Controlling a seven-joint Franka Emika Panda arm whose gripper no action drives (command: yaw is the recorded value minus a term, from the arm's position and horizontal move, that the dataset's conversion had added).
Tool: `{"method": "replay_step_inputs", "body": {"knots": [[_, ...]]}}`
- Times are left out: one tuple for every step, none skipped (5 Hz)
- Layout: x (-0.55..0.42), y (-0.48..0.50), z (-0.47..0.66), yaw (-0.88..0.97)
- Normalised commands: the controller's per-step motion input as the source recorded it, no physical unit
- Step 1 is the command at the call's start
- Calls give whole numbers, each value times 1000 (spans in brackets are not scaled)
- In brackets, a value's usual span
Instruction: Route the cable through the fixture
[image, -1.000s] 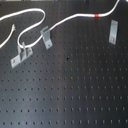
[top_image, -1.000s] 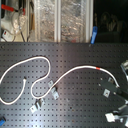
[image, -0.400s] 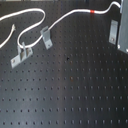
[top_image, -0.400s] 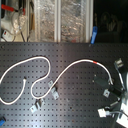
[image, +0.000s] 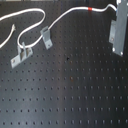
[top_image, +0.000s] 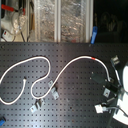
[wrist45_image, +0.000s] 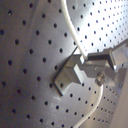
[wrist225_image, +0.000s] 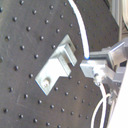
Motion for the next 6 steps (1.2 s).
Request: {"method": "replay_step_inputs", "body": {"knots": [[-188,-68,14,83],[-33,-9,1,0],[-296,-153,101,29],[-385,-174,124,100],[-371,-97,62,168],[-329,-29,20,180]]}}
